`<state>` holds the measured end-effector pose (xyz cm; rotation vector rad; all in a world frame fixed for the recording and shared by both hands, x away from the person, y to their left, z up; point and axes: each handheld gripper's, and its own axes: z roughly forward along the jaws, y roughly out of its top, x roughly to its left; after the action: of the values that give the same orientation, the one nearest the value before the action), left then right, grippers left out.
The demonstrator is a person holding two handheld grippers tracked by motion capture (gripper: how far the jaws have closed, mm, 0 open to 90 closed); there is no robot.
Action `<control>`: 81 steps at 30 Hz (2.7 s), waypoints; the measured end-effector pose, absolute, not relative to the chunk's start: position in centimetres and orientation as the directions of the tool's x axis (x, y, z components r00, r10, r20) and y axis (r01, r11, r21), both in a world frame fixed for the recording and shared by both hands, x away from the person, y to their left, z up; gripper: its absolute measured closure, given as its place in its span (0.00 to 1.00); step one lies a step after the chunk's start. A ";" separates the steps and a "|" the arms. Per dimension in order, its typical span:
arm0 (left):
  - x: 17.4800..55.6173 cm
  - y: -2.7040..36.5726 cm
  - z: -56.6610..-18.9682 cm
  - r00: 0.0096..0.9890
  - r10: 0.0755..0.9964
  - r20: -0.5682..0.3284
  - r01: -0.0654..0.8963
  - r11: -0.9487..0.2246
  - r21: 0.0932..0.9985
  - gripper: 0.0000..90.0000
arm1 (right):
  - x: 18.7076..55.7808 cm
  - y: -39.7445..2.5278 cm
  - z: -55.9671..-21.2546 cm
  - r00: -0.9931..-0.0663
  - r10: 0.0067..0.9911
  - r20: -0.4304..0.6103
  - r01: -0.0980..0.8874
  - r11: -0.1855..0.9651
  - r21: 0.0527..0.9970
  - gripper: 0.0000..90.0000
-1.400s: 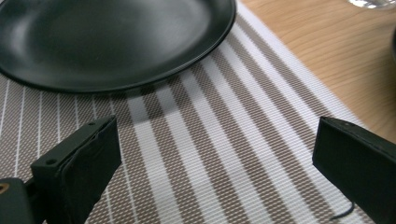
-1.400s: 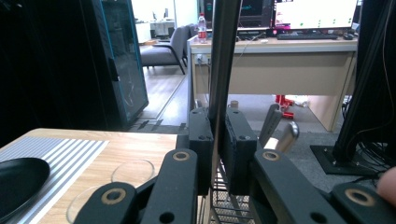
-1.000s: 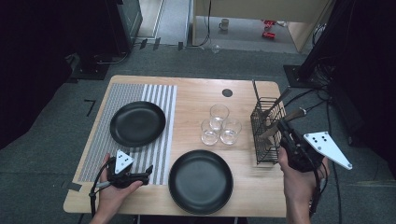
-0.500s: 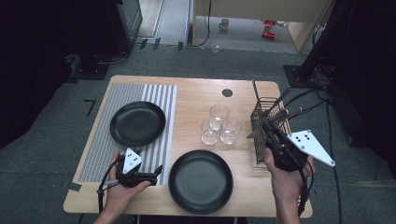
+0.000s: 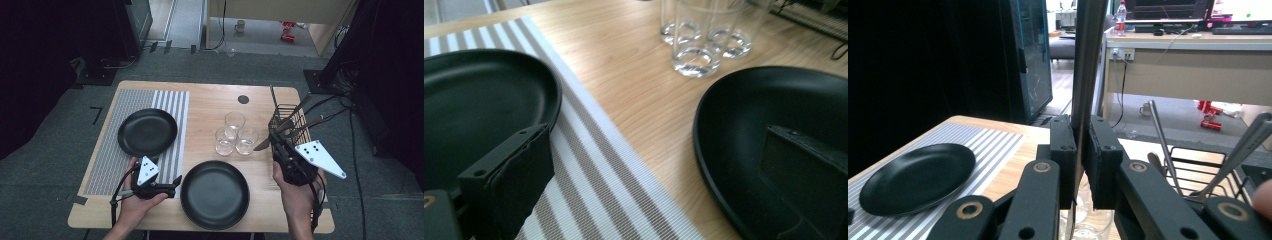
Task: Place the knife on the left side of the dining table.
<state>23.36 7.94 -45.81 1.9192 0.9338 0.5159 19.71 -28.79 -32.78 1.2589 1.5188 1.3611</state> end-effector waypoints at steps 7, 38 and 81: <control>23.3 6.4 -45.1 0.652 0.758 -0.017 0.371 -0.299 0.879 0.02 | 19.5 -27.6 -32.8 -0.289 0.952 0.101 0.192 -0.046 0.980 0.93; 23.2 0.7 -42.4 0.747 0.664 0.008 0.257 -0.301 0.918 0.02 | 19.3 -22.9 -33.8 -0.410 0.905 0.117 0.214 -0.029 0.976 0.93; 21.8 -0.6 -42.8 0.697 0.706 0.126 0.131 -0.298 0.945 0.79 | 19.0 -17.2 -35.0 -0.480 0.858 0.182 0.270 -0.052 0.961 0.93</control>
<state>21.81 -0.62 -42.80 1.8132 0.6606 0.6560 18.98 -17.17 -35.00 1.1984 1.7354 1.5627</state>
